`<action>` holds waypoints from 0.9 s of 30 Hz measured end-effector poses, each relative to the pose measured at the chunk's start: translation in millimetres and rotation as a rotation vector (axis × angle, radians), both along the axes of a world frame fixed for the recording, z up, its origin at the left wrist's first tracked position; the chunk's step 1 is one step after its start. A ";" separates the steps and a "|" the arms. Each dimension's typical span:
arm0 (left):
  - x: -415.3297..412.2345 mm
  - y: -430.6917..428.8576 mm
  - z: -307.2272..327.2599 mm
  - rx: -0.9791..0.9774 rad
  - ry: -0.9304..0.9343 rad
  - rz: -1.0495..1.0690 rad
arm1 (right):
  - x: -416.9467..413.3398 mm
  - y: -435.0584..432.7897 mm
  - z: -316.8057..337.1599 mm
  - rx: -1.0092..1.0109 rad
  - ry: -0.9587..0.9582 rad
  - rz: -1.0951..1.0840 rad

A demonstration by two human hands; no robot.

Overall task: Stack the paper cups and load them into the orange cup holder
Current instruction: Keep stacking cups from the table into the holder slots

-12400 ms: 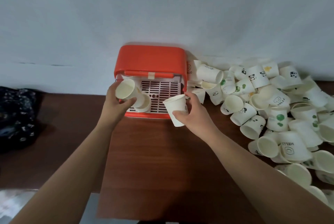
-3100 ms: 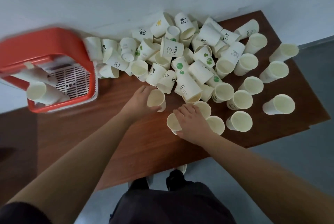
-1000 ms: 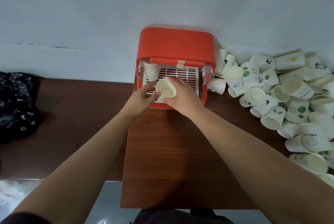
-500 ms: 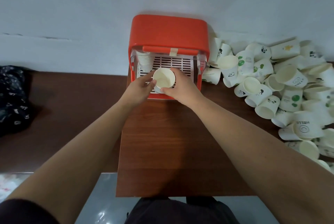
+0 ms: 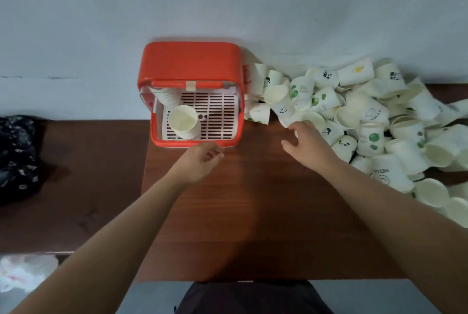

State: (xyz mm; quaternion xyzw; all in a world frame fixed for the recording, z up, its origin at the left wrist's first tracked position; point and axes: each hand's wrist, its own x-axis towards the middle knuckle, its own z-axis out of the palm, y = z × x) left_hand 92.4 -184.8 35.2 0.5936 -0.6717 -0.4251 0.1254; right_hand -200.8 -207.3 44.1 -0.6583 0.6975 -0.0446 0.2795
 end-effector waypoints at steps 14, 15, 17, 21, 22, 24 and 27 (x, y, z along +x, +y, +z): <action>-187.3 -140.5 -22.8 -0.196 -0.326 0.000 | -87.8 -53.2 -41.9 -0.077 0.183 0.100; -190.5 -147.8 -24.9 -0.151 -0.358 -0.010 | -89.2 -54.4 -46.6 -0.072 0.202 0.097; -193.6 -158.4 -29.7 -0.115 -0.428 -0.089 | -94.2 -56.3 -56.0 -0.063 0.237 0.104; -193.1 -159.2 -42.7 -0.178 -0.422 -0.166 | -102.7 -55.1 -70.3 -0.079 0.227 0.136; -193.1 -156.0 -44.7 -0.193 -0.398 -0.163 | -103.6 -53.8 -70.6 -0.088 0.225 0.144; -192.5 -147.2 -45.8 -0.233 -0.326 -0.126 | -104.3 -51.1 -68.5 -0.107 0.227 0.166; -185.5 -133.1 -39.5 -0.253 -0.182 -0.026 | -105.1 -47.6 -62.1 -0.114 0.189 0.150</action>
